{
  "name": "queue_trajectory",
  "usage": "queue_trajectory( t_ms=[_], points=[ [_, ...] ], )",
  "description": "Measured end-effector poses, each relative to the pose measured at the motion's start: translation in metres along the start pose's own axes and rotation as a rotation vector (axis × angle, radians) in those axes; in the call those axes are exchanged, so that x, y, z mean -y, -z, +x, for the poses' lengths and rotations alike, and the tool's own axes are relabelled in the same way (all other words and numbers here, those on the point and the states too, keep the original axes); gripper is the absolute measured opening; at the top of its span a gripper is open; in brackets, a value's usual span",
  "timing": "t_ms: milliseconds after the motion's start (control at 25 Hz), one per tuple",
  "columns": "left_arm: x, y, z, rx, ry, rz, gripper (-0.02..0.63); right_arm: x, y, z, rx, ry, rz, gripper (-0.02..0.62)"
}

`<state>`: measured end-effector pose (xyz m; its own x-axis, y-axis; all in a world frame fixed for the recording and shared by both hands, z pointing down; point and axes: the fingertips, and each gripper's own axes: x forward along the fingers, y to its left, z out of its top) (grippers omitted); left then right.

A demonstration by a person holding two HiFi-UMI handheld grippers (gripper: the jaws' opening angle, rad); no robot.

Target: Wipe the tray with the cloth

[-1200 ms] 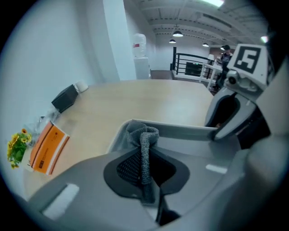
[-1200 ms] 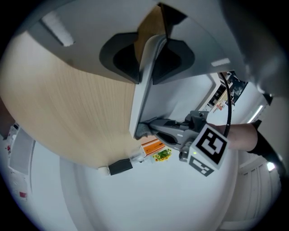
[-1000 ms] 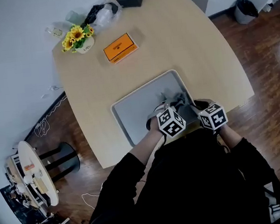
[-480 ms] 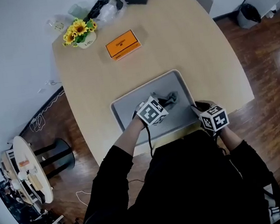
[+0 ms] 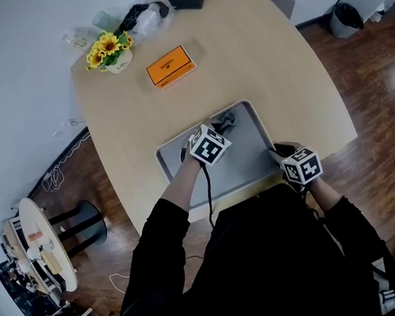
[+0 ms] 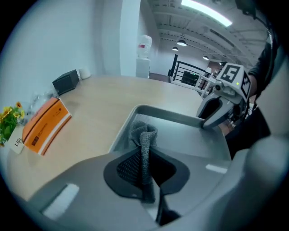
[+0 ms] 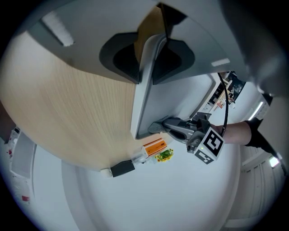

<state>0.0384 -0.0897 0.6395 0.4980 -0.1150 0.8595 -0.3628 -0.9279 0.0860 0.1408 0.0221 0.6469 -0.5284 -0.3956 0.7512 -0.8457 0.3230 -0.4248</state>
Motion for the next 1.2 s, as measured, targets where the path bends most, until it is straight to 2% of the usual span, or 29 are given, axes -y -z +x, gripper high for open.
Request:
queue_trajectory(
  t_ms=[120,240,400,560,680,800,1000,1200],
  points=[
    [0.049,0.016,-0.006,-0.015,0.068,0.066,0.003,0.002,0.0,-0.002,0.002,0.007,0.01,0.095],
    [0.104,0.042,-0.015,-0.004,0.09,0.129,0.003,0.004,0.0,-0.003,0.004,0.014,0.017,0.095],
    [0.158,0.073,-0.024,-0.009,0.146,0.145,0.003,0.004,0.001,-0.002,0.005,0.027,0.022,0.095],
    [0.171,0.087,-0.029,-0.016,0.232,0.129,0.002,0.004,0.0,-0.001,0.015,0.035,0.042,0.095],
    [0.15,0.085,-0.03,-0.027,0.231,0.147,0.002,0.003,0.0,-0.001,0.017,0.037,0.046,0.095],
    [0.102,0.075,-0.027,-0.035,0.153,0.145,0.002,0.003,0.001,0.0,0.017,0.033,0.045,0.095],
    [0.01,0.049,-0.022,-0.017,0.049,0.058,0.003,0.002,0.0,0.0,0.021,0.02,0.053,0.095],
    [-0.039,0.04,-0.023,-0.046,-0.063,0.073,0.003,0.003,-0.002,-0.001,0.018,0.003,0.051,0.097]
  ],
)
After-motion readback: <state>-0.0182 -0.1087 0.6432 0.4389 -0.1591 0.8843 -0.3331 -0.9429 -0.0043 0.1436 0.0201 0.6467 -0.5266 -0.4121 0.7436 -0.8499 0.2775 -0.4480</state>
